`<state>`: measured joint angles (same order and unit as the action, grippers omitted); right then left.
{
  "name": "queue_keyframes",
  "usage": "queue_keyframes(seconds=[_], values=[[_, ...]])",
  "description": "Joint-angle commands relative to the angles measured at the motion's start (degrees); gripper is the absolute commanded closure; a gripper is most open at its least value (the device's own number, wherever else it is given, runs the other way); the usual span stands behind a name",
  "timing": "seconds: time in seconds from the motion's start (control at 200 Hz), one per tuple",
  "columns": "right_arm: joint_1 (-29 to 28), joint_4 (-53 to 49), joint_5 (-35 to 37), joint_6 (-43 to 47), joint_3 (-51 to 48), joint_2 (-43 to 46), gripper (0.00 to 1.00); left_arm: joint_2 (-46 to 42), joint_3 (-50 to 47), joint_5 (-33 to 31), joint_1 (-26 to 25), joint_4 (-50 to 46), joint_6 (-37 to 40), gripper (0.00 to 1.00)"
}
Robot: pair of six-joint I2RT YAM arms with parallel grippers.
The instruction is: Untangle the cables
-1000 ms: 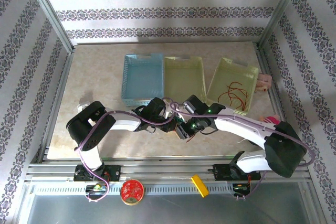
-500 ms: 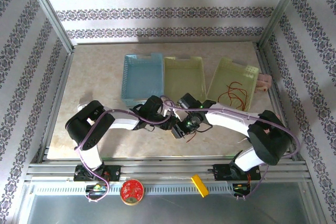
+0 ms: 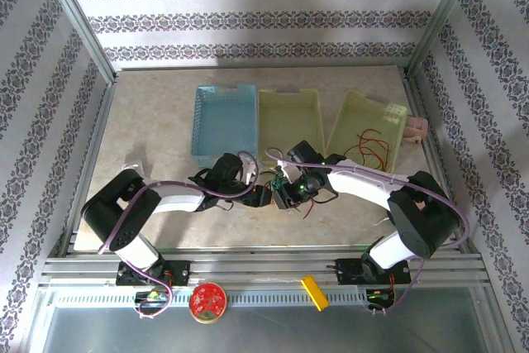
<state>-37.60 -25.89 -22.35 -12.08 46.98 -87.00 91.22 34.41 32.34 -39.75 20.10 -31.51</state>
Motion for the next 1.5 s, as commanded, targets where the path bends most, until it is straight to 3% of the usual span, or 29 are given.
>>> queue_keyframes(seconds=[0.0, 0.2, 0.495, 0.685, 0.77, 1.099, 1.289, 1.494], values=[[-0.51, 1.38, 1.52, -0.41, 0.08, 0.66, 0.50, -4.06, -1.57, -2.54, 0.02, 3.35, -0.49, 0.42], [-0.96, 2.06, 3.05, -0.79, 1.68, -1.87, 0.58, -5.49, -0.38, -6.31, 0.02, 2.57, 0.63, 0.42], [-1.32, 3.82, 3.21, -1.72, 3.80, -6.45, 0.62, -0.47, 3.79, -5.40, 0.02, 2.11, 2.39, 0.43], [-1.36, 5.16, 3.37, -1.90, 2.51, -4.97, 0.87, 2.34, 5.02, -5.46, 0.02, 2.84, 2.33, 0.45], [-1.43, 5.93, 2.73, -1.34, 0.92, -2.04, 0.92, 3.62, 5.61, -5.21, 0.02, 3.58, 1.89, 0.47], [-0.83, 2.05, -1.18, -0.17, -3.38, 16.57, 1.00, 7.51, 8.47, -5.18, 0.02, 2.58, 1.73, 0.78], [3.12, 2.08, -5.95, -4.05, -2.13, 26.79, 1.00, 8.57, 8.73, -6.81, -0.37, 0.93, 1.72, 0.94], [8.01, 4.98, -10.83, -7.67, 2.33, 33.55, 1.00, 8.30, 8.09, -11.55, -1.38, -3.08, 3.09, 1.00]])
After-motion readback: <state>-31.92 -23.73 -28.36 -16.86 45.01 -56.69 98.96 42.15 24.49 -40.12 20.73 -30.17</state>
